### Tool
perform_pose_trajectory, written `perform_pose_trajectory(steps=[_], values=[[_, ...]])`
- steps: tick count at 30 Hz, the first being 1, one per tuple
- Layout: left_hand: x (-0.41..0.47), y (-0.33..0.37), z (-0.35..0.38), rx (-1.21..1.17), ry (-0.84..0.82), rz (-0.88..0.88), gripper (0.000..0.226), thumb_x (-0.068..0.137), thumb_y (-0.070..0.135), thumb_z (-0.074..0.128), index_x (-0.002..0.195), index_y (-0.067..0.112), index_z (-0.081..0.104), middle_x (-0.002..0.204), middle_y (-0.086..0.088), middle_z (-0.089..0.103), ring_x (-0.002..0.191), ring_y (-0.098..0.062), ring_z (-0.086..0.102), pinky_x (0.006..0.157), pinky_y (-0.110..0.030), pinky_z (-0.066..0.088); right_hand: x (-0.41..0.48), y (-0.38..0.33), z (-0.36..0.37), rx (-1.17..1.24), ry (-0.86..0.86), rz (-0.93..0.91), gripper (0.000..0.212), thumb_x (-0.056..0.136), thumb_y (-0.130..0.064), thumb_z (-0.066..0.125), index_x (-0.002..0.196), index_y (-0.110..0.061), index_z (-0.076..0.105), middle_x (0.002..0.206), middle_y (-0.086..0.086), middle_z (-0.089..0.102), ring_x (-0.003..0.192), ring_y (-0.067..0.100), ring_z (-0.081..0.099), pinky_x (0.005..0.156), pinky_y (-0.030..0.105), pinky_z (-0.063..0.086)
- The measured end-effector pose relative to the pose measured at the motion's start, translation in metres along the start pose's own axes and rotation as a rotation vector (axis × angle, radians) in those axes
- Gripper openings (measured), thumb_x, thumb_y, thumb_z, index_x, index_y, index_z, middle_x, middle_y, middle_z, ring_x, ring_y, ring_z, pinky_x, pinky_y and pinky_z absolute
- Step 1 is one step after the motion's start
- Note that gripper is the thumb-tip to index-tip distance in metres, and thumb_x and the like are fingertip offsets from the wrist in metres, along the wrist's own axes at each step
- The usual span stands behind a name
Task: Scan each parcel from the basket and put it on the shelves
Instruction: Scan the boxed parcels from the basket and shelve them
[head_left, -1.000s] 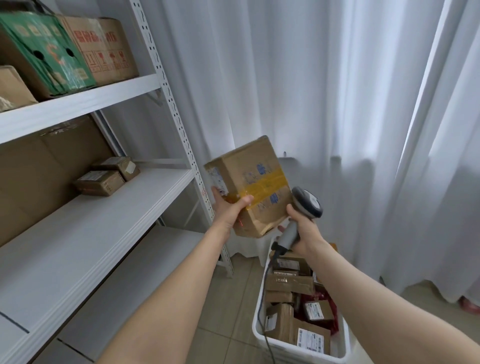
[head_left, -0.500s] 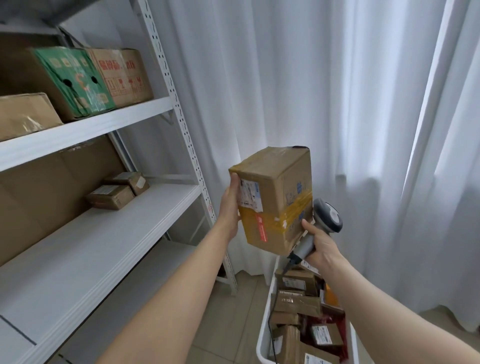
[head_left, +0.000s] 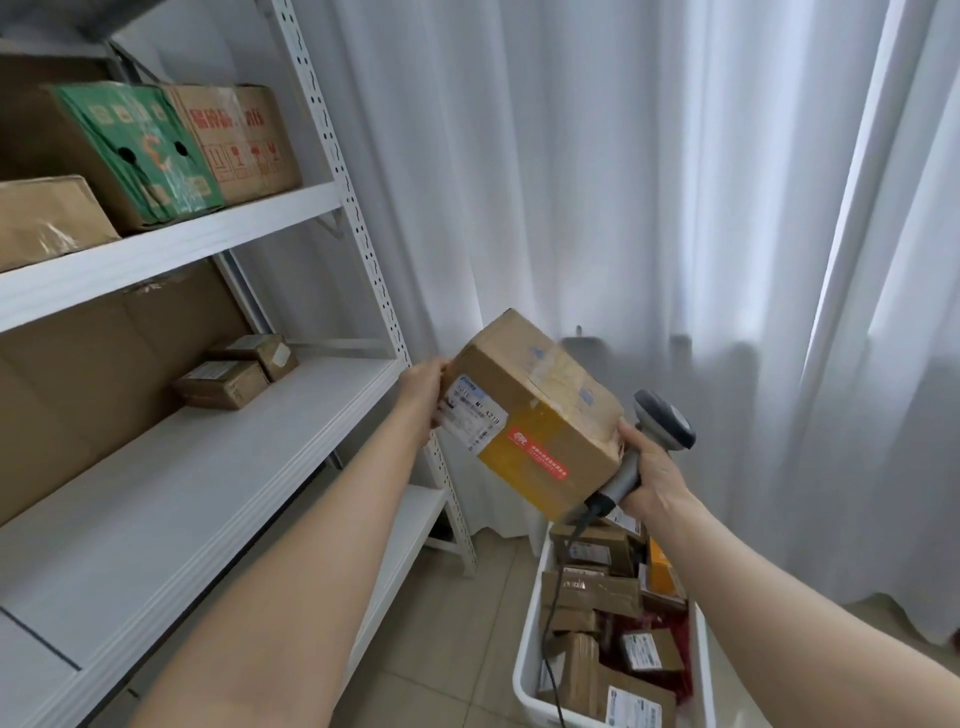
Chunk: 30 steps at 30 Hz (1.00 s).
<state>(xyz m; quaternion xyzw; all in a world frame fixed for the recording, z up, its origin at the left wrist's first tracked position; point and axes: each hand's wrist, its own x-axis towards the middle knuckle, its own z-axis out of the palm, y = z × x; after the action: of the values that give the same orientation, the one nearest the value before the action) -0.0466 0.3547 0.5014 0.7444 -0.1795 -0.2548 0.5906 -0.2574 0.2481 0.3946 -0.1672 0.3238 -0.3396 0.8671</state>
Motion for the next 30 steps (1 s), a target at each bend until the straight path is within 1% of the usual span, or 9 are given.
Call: perform_pose_trajectory(steps=[3, 5, 7, 9, 12, 14, 21, 26, 30], values=[[-0.002, -0.005, -0.008, 0.161, -0.184, -0.151, 0.068, 0.058, 0.081, 0.065, 0.092, 0.022, 0.063, 0.087, -0.01, 0.069, 0.082, -0.026, 0.067, 0.071, -0.037, 0.056, -0.001, -0.004, 0.001, -0.129, 0.019, -0.048, 0.03, 0.089, -0.013, 0.067, 0.117, -0.013, 0.058, 0.116, 0.016, 0.069, 0.105, 0.035, 0.066, 0.096, 0.055, 0.05], [-0.007, -0.006, -0.013, 0.21, -0.31, -0.228, 0.091, 0.035, 0.09, 0.064, 0.102, 0.028, 0.062, 0.105, -0.013, 0.065, 0.099, -0.031, 0.061, 0.082, -0.044, 0.053, -0.001, -0.006, 0.001, -0.228, 0.05, -0.091, 0.026, 0.088, -0.01, 0.067, 0.112, -0.012, 0.057, 0.117, 0.018, 0.069, 0.106, 0.036, 0.066, 0.096, 0.056, 0.05], [-0.007, -0.012, -0.016, 0.196, -0.357, -0.311, 0.099, 0.033, 0.083, 0.074, 0.113, 0.025, 0.06, 0.114, -0.015, 0.064, 0.107, -0.034, 0.06, 0.09, -0.052, 0.05, -0.001, -0.008, 0.002, -0.288, 0.086, -0.135, 0.017, 0.089, -0.011, 0.067, 0.103, -0.013, 0.058, 0.116, 0.019, 0.068, 0.106, 0.037, 0.066, 0.095, 0.055, 0.051], [-0.004, -0.021, -0.017, 0.177, -0.328, -0.378, 0.087, 0.045, 0.068, 0.078, 0.114, 0.019, 0.058, 0.111, -0.016, 0.065, 0.105, -0.034, 0.061, 0.092, -0.054, 0.049, 0.001, -0.007, 0.002, -0.325, 0.107, -0.173, 0.018, 0.089, -0.015, 0.068, 0.105, -0.014, 0.059, 0.115, 0.017, 0.069, 0.106, 0.036, 0.066, 0.095, 0.055, 0.051], [-0.005, -0.041, -0.015, 0.118, -0.202, -0.525, 0.062, 0.047, 0.06, 0.076, 0.086, 0.016, 0.056, 0.071, -0.009, 0.067, 0.079, -0.026, 0.065, 0.083, -0.037, 0.051, 0.005, 0.0, 0.001, -0.443, 0.157, -0.249, 0.037, 0.088, -0.024, 0.071, 0.121, -0.011, 0.058, 0.113, 0.013, 0.068, 0.105, 0.031, 0.065, 0.098, 0.05, 0.05], [-0.01, -0.054, -0.011, 0.049, -0.141, -0.591, 0.055, 0.047, 0.062, 0.073, 0.075, 0.018, 0.055, 0.061, -0.006, 0.067, 0.071, -0.025, 0.064, 0.074, -0.033, 0.052, 0.006, 0.005, -0.001, -0.541, 0.217, -0.31, 0.036, 0.088, -0.027, 0.07, 0.118, -0.009, 0.059, 0.102, 0.007, 0.066, 0.096, 0.025, 0.062, 0.096, 0.043, 0.049], [-0.013, -0.085, -0.003, -0.128, -0.028, -0.624, 0.058, 0.071, 0.069, 0.055, 0.075, 0.012, 0.063, 0.071, -0.015, 0.072, 0.087, -0.034, 0.058, 0.088, -0.049, 0.042, -0.016, 0.03, 0.001, -0.744, -0.03, -0.234, 0.009, 0.087, -0.009, 0.065, 0.091, -0.005, 0.058, 0.066, 0.007, 0.054, 0.052, 0.015, 0.049, 0.053, 0.027, 0.044], [-0.012, -0.093, -0.008, -0.222, -0.007, -0.683, 0.062, 0.075, 0.071, 0.051, 0.078, 0.009, 0.063, 0.071, -0.019, 0.07, 0.084, -0.037, 0.058, 0.065, -0.049, 0.042, -0.037, 0.052, 0.012, -0.942, -0.247, -0.139, 0.008, 0.088, -0.006, 0.06, 0.08, -0.005, 0.058, 0.062, 0.009, 0.057, 0.049, 0.016, 0.05, 0.051, 0.028, 0.043], [-0.011, -0.094, -0.016, -0.287, -0.004, -0.689, 0.062, 0.079, 0.068, 0.046, 0.075, 0.009, 0.061, 0.065, -0.026, 0.067, 0.082, -0.036, 0.057, 0.078, -0.05, 0.041, -0.048, 0.066, 0.02, -0.987, -0.314, -0.096, 0.005, 0.087, -0.004, 0.059, 0.083, -0.002, 0.058, 0.061, 0.01, 0.059, 0.045, 0.013, 0.052, 0.046, 0.023, 0.046]])
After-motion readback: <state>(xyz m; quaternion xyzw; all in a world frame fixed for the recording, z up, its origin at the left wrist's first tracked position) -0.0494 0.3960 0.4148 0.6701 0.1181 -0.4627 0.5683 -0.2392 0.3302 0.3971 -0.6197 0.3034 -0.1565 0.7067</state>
